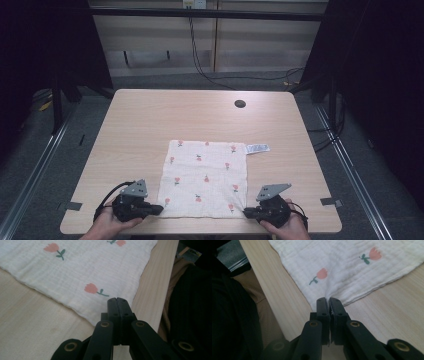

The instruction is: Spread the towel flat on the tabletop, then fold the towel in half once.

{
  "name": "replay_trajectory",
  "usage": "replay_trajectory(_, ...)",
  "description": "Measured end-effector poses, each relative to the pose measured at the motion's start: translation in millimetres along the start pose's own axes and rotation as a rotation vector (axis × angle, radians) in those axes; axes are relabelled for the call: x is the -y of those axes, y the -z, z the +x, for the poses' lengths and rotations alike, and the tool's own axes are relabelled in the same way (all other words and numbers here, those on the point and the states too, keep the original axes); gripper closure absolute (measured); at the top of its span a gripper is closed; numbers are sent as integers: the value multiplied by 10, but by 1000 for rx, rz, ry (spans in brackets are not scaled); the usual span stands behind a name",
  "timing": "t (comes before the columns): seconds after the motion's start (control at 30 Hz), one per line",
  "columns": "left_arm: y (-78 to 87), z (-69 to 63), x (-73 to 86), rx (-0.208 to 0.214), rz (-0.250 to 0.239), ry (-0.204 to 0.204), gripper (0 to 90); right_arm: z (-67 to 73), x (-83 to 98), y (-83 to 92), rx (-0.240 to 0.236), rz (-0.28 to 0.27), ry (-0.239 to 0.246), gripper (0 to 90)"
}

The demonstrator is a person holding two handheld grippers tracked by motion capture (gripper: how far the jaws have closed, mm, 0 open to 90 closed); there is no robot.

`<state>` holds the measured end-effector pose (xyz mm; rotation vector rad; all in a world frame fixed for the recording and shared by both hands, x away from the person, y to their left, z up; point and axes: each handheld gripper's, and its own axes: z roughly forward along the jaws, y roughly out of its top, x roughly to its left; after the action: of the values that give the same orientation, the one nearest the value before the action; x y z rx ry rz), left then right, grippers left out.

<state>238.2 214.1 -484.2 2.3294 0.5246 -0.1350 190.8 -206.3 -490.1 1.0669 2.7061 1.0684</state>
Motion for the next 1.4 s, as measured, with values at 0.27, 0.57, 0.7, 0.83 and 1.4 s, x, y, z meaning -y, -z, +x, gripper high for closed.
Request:
replay_trajectory(0.27, 23, -78, 37, 38, -37, 16, 890, 87, 119, 85, -5, 5, -11, 839)
replay_trajectory(0.57, 84, 134, -57, -39, -142, 92, 646, -51, -36, 193, 40, -125, -34, 594)
replay_trajectory(0.7, 87, 263, -121, -68, -145, 119, 597, -190, -147, 215, 70, -152, -50, 586)
replay_trajectory(0.83, 134, 395, -182, -101, -158, 134, 588, -308, -334, 240, 109, -189, -37, 587)
replay_trajectory(1.4, 97, 921, -556, -200, -221, 183, 538, -1145, -972, -8, 221, -170, -89, 607)
